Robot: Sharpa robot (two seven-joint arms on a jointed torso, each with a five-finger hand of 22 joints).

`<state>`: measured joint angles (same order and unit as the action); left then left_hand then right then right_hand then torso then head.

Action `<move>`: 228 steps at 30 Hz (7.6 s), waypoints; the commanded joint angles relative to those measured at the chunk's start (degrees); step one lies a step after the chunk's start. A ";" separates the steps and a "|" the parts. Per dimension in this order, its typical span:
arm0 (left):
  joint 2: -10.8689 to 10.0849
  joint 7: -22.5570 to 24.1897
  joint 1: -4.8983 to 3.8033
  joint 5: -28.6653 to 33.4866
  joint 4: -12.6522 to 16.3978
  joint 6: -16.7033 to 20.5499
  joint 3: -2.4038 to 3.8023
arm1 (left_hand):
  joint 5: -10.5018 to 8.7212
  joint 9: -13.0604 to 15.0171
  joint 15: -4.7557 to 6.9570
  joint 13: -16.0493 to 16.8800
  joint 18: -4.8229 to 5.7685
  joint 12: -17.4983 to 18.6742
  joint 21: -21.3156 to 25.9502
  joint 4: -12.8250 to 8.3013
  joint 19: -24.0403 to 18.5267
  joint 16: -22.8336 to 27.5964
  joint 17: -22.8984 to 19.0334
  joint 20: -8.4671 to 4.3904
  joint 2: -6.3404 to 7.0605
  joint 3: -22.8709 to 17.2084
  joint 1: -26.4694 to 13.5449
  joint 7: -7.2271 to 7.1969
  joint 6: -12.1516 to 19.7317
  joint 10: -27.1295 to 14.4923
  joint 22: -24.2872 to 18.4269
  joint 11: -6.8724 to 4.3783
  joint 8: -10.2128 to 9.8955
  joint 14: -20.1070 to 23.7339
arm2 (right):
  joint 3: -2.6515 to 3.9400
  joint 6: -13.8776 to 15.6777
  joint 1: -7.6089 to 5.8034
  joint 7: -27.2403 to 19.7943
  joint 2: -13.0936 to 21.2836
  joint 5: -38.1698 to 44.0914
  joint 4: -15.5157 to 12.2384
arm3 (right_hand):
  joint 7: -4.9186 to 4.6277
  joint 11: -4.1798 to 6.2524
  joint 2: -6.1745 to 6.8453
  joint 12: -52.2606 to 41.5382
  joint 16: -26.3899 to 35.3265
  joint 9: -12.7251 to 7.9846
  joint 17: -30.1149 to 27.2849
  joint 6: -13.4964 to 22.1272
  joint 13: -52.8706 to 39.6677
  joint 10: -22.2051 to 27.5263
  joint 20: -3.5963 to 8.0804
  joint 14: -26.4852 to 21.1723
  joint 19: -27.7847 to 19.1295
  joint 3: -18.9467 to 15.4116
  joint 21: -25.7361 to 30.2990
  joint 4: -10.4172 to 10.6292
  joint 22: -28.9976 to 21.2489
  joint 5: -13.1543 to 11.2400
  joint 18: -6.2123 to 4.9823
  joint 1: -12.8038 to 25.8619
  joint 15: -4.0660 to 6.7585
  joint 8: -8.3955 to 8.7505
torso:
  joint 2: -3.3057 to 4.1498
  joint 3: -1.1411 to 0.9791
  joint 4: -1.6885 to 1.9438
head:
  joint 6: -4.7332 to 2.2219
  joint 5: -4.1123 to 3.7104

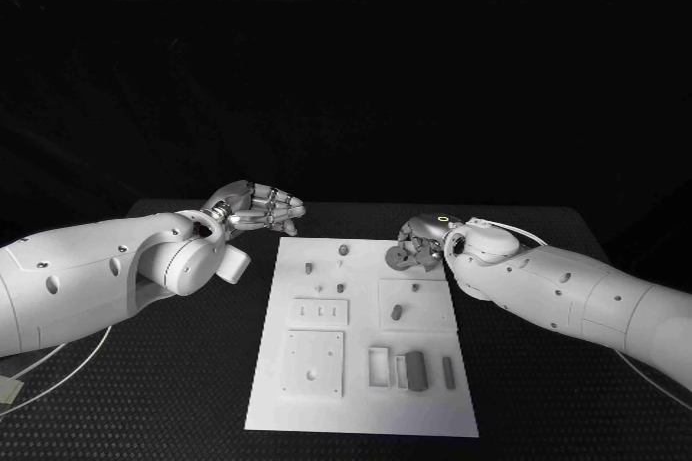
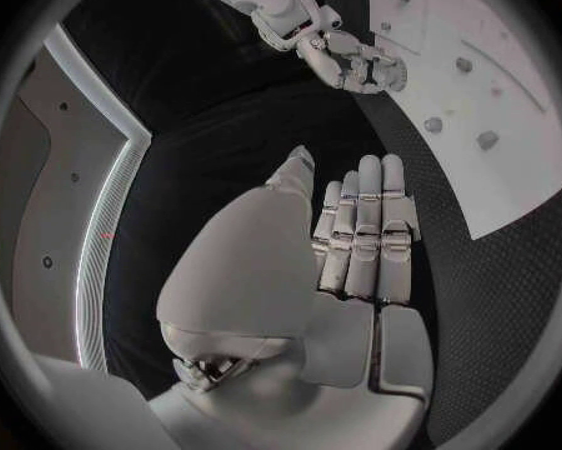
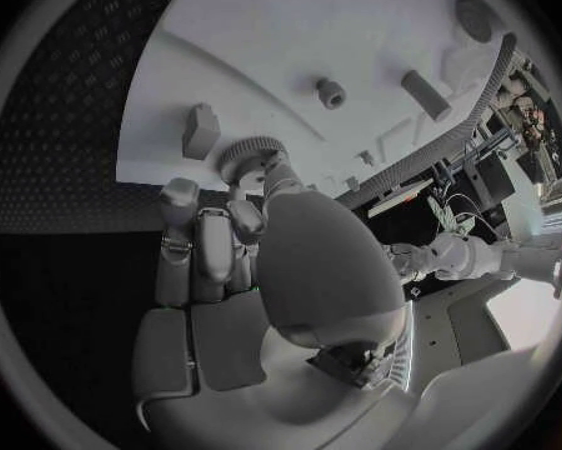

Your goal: Assemble the parts on the task board

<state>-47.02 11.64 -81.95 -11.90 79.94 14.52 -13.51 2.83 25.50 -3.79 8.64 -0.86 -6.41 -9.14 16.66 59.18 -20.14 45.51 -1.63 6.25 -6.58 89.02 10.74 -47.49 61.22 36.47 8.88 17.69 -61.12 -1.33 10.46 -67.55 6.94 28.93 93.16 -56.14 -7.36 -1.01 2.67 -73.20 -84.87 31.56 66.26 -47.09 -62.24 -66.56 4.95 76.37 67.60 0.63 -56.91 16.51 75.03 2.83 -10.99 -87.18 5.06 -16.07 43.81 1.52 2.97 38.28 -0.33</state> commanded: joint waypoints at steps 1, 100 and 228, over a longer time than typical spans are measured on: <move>0.03 0.23 -0.05 -0.23 0.21 -0.63 0.04 | 0.14 -0.07 0.13 0.08 -0.59 0.34 0.21 -0.05 0.09 0.26 0.09 -0.40 0.12 0.33 -0.26 0.15 0.15 0.14 -0.08 0.12 -0.31 -0.35 | -0.32 -3.96 0.49 -0.69 -0.07 -0.40 0.13 | -0.14 -0.05 -1.21 0.35 -0.33 -0.12 -0.15 0.41 0.26 0.53 0.30 -0.46 -0.99 -0.91 -0.37 0.08 0.84 -0.20 -4.00 -0.53 0.00 0.35 | 0.03 -0.03 -0.02 | 0.08 0.02; -0.35 0.50 -0.06 -0.26 0.44 -0.83 0.05 | 0.14 -0.06 0.11 0.11 -0.58 0.65 0.44 -0.06 0.15 0.70 0.48 -0.39 0.25 0.34 -0.39 0.21 0.27 0.10 -0.06 0.18 -0.44 -0.42 | 0.22 7.79 -0.17 2.16 -0.04 5.11 -9.54 | 0.11 0.18 -4.53 1.81 -0.62 0.14 -1.49 -4.67 1.87 0.96 -0.39 -0.96 -1.76 0.61 -1.02 0.22 0.47 -0.17 -4.01 -8.32 0.19 0.22 | 0.00 -0.09 0.00 | -0.27 -0.01; 0.23 0.60 -0.07 -0.26 -0.40 -0.87 0.05 | 0.14 -0.01 0.10 0.17 -0.58 0.91 0.66 -0.06 0.24 1.14 0.91 -0.38 0.27 0.32 -0.41 0.23 0.29 0.15 -0.01 0.20 -0.51 -0.56 | -0.35 13.86 1.66 4.08 -8.45 3.59 -4.64 | -2.35 -2.06 9.37 3.10 -0.38 0.56 -4.28 3.04 3.51 3.03 -0.24 -2.03 -0.26 10.85 -0.49 0.32 -0.91 -0.17 -4.01 5.01 -1.94 4.84 | 0.04 -0.25 -0.05 | -0.05 0.64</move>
<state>-46.84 11.60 -81.97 -12.03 79.58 14.25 -13.50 2.83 25.51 -3.59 8.74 -0.86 -5.74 -8.70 16.66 59.39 -19.25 46.35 -1.84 6.25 -6.59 89.02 10.74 -47.49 61.22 36.47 8.88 17.47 -61.31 -1.78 21.85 -65.86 11.10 20.38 97.07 -60.34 -9.33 -2.76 11.70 -69.89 -85.30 32.07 62.07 -44.54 -58.79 -63.58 4.70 74.31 67.08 11.26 -57.65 16.83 74.20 2.66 -8.83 -82.13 3.58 -11.42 43.85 1.32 2.97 38.26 0.31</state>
